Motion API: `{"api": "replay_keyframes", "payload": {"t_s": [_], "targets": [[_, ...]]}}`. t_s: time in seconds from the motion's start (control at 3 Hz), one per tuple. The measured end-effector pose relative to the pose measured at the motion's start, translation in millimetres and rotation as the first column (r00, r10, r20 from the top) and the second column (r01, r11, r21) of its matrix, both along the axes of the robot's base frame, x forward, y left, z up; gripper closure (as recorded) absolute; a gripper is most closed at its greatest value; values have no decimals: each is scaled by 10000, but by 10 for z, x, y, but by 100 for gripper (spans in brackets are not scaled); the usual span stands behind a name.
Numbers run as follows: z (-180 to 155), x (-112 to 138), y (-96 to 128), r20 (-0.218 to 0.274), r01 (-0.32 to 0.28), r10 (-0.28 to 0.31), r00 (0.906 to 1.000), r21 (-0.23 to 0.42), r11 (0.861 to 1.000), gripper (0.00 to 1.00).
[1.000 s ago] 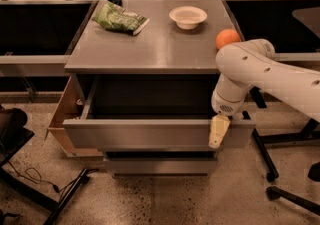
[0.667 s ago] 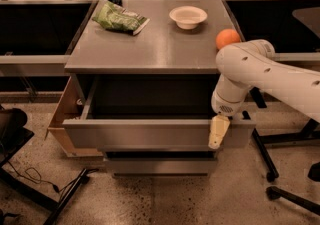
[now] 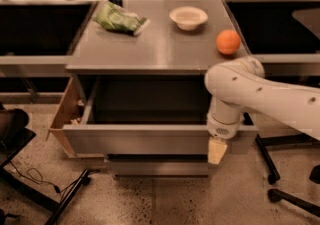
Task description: Open top drawer
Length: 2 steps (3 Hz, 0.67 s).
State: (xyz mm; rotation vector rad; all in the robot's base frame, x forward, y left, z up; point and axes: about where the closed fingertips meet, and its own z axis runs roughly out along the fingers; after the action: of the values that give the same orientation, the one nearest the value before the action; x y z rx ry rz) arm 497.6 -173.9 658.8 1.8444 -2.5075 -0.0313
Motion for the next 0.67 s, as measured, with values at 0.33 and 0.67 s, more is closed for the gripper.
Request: {"api": "replay_keyframes", "payload": {"t_s": [0.33, 0.67], "targets": [[121, -289, 88, -453, 54, -69, 9990, -345, 9994, 66], [197, -658, 17, -863, 442, -502, 9950, -699, 9966, 89]]}}
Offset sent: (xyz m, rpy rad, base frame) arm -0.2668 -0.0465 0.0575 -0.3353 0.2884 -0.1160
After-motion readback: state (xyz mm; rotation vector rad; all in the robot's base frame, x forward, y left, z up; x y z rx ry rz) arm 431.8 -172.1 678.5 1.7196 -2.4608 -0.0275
